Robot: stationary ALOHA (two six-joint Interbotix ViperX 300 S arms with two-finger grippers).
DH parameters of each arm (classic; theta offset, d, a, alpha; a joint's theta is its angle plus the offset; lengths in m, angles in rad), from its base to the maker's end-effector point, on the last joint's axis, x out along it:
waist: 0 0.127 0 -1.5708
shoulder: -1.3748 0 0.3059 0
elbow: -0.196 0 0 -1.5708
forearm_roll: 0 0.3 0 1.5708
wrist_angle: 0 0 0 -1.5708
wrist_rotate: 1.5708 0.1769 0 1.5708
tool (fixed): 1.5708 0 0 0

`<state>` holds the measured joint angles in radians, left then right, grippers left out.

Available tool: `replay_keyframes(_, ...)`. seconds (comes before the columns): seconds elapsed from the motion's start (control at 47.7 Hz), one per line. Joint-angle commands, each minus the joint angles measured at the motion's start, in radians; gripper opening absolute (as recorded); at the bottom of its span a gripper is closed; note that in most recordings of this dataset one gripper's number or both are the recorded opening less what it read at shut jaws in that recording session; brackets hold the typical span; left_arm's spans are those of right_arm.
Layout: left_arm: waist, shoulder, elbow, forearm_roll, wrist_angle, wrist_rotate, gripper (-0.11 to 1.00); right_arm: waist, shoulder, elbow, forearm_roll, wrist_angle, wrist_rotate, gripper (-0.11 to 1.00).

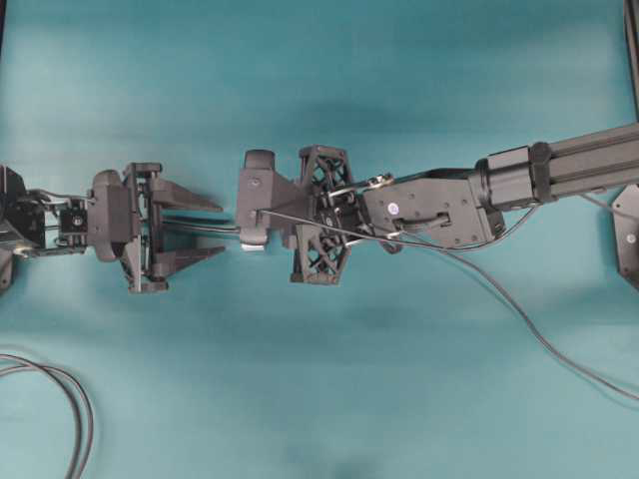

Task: Insert the USB cable into the female connector supported by the left arm.
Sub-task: 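Align the USB plug with the female connector held by left gripper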

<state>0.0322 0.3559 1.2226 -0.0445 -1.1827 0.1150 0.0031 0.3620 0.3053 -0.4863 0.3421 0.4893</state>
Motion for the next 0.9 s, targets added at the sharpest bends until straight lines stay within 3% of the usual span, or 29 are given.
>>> replay_keyframes(0.0, 0.000, -0.023, -0.006, 0.000, -0.009, 0.015, 0.76, 0.011, -0.038, -0.005, -0.034, -0.014, 0.028, 0.21)
replay_keyframes(0.189, 0.017, -0.023, -0.034, 0.000, 0.000, 0.028, 0.76, 0.012, -0.048, 0.020, -0.064, -0.075, 0.049, 0.21)
replay_keyframes(0.881, 0.023, -0.023, -0.071, 0.000, 0.052, 0.028, 0.76, 0.011, -0.084, 0.051, -0.077, -0.107, 0.049, 0.21)
